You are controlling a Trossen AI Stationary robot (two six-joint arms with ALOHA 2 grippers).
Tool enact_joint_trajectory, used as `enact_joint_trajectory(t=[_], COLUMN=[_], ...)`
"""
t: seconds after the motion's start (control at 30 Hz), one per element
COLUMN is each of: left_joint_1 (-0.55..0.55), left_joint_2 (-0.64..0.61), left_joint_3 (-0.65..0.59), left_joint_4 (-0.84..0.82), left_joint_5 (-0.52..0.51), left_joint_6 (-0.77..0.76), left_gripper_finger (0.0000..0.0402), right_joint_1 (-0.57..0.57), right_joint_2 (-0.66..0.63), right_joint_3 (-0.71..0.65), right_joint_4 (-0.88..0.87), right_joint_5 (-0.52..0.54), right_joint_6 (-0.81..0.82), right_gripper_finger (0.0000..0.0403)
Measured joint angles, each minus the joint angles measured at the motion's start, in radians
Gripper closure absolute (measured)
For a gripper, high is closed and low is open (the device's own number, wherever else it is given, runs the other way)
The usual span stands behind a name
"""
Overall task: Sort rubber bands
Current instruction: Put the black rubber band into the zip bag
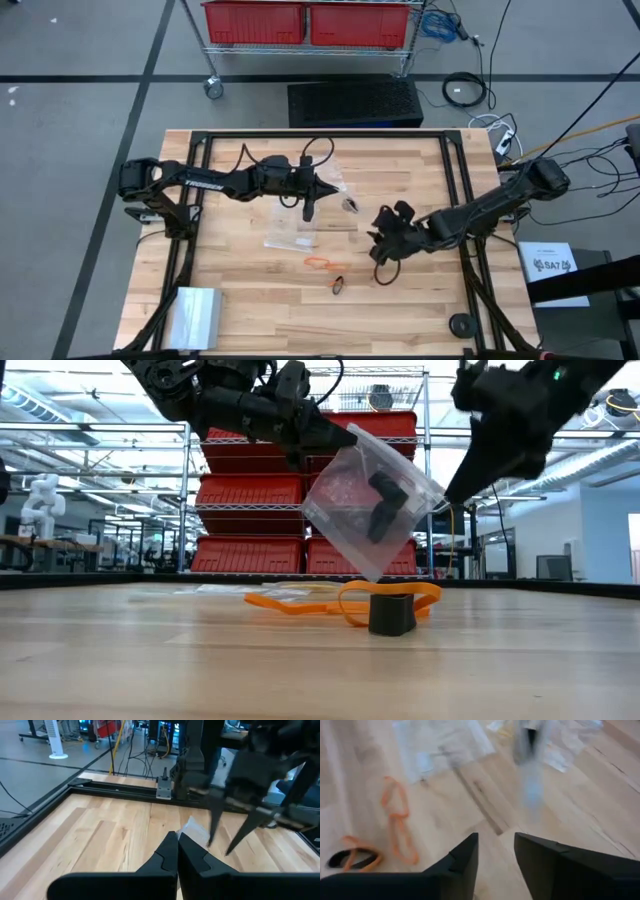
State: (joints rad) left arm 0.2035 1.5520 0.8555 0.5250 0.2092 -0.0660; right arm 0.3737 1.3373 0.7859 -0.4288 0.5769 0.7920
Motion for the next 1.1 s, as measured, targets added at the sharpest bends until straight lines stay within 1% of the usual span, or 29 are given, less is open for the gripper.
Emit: enact_joint_trajectory(t=[0.07, 0.13, 0.2, 0.27, 0.37, 0.43, 0.5, 0.53, 0.63, 0.67, 0.73, 0.8, 0.93, 1.1], left_joint_1=[0.000, 0.000, 0.000, 0.000, 0.000, 0.000, 0.000, 0.002, 0.014, 0.019, 0.028, 0.033, 0.024, 0.023], left_joint_2=[0.000, 0.000, 0.000, 0.000, 0.000, 0.000, 0.000, 0.000, -0.003, -0.007, -0.013, -0.014, -0.014, -0.014], left_joint_3=[0.000, 0.000, 0.000, 0.000, 0.000, 0.000, 0.000, 0.000, 0.000, 0.000, 0.000, 0.000, 0.000, 0.000], left_joint_4=[0.000, -0.001, 0.000, -0.001, 0.000, -0.001, -0.001, 0.000, -0.001, -0.003, 0.001, 0.008, 0.026, 0.097], left_joint_5=[0.000, 0.000, 0.000, 0.001, 0.002, 0.002, 0.002, 0.002, 0.002, 0.002, 0.004, 0.032, 0.070, 0.094], left_joint_6=[-0.004, -0.005, -0.004, -0.004, -0.003, -0.001, 0.001, 0.001, 0.001, 0.001, 0.001, -0.003, -0.005, -0.008], left_gripper_finger=[0.0401, 0.0401, 0.0401, 0.0401, 0.0401, 0.0401, 0.0401, 0.0401, 0.0402, 0.0402, 0.0402, 0.0402, 0.0401, 0.0401], right_joint_1=[-0.015, -0.023, -0.026, -0.035, -0.055, -0.067, -0.076, -0.081, -0.087, -0.087, -0.087, -0.092, -0.104, -0.132], right_joint_2=[0.000, 0.000, 0.000, 0.000, 0.000, 0.005, 0.019, 0.026, 0.037, 0.036, 0.016, -0.017, -0.084, -0.141], right_joint_3=[-0.022, -0.024, -0.024, -0.024, -0.024, -0.024, -0.024, -0.024, -0.024, -0.024, -0.024, -0.015, 0.042, 0.161], right_joint_4=[0.017, 0.016, 0.029, 0.047, 0.087, 0.095, 0.094, 0.092, 0.078, 0.078, 0.076, 0.070, 0.022, -0.129], right_joint_5=[0.012, 0.050, 0.087, 0.098, 0.105, 0.105, 0.102, 0.095, 0.080, 0.089, 0.096, 0.098, 0.101, 0.099], right_joint_6=[0.022, 0.036, 0.033, 0.015, -0.022, -0.041, -0.049, -0.050, -0.056, -0.067, -0.085, -0.111, -0.196, -0.272], right_gripper_finger=[0.0262, 0.0236, 0.0209, 0.0186, 0.0174, 0.0188, 0.0225, 0.0253, 0.0362, 0.0381, 0.0388, 0.0394, 0.0400, 0.0402])
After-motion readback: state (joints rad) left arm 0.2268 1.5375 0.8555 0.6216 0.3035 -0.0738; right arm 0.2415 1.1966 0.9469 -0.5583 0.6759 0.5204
